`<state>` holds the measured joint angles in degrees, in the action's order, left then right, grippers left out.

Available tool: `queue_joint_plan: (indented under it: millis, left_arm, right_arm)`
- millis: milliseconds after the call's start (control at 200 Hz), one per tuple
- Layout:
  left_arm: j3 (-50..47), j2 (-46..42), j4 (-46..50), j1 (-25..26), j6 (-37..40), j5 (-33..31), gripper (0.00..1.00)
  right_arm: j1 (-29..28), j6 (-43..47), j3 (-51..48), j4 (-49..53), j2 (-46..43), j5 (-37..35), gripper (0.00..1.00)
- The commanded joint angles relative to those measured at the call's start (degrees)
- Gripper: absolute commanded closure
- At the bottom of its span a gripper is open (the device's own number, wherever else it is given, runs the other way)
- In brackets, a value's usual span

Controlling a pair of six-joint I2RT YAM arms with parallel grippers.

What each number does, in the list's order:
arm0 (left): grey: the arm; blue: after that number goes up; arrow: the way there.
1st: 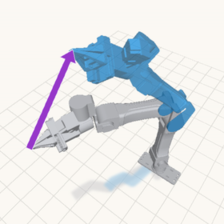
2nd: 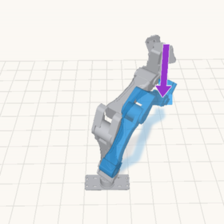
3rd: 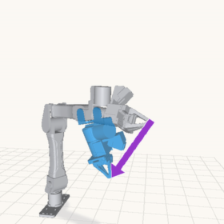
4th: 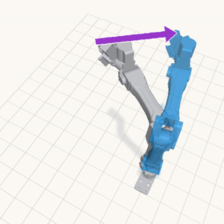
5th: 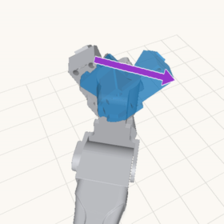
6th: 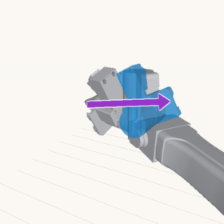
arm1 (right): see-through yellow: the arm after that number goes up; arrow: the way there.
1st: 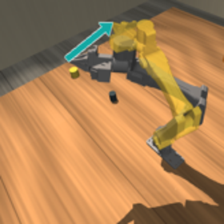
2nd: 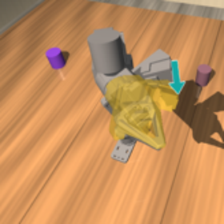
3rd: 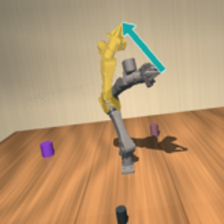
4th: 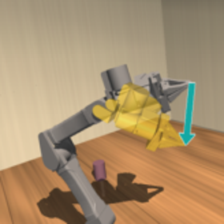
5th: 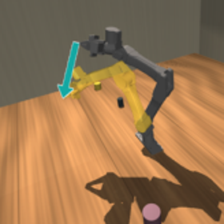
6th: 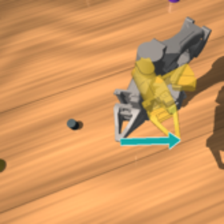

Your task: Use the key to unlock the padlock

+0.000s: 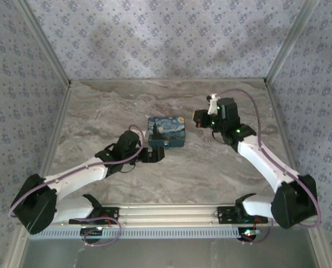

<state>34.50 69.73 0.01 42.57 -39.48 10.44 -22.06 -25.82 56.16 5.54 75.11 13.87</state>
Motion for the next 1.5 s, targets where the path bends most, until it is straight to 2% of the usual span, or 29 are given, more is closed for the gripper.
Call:
queue_joint_plan:
  millis: [0, 155, 405, 670, 919, 1199, 1494]
  left_arm:
    - [0.04, 3.74, -6.92, 0.8, 0.29, -2.52, 0.02]
    - [-0.55, 9.44, -15.08, 2.48, 1.67, -4.41, 0.02]
    - [-1.37, 16.44, -25.81, 7.45, 8.27, -15.48, 0.02]
    - [-2.52, 25.5, -37.62, 8.87, 10.7, -19.13, 0.02]
    - [-0.25, 32.47, -42.41, 11.31, 15.41, -22.6, 0.02]
    - [2.09, 37.26, -47.49, 11.38, 18.64, -19.83, 0.03]
    - [2.41, 39.32, -54.75, 10.98, 23.75, -12.1, 0.1]
  right_arm:
    - [0.46, 3.88, 5.45, 1.18, 6.68, -3.21, 1.0]
    - [0.39, 5.57, 15.1, 2.79, 18.43, -3.3, 1.0]
    - [0.08, 6.67, 24.68, 4.31, 30.57, -5.75, 1.0]
    - [-0.42, 7.48, 31.99, 6.27, 38.49, -8.31, 1.0]
    - [-0.78, 8.02, 34.04, 7.12, 42.69, -9.07, 1.0]
    - [-1.43, 7.89, 32.08, 6.05, 44.3, -8.52, 1.0]
    - [-2.1, 7.29, 28.98, 4.17, 44.63, -7.98, 1.0]
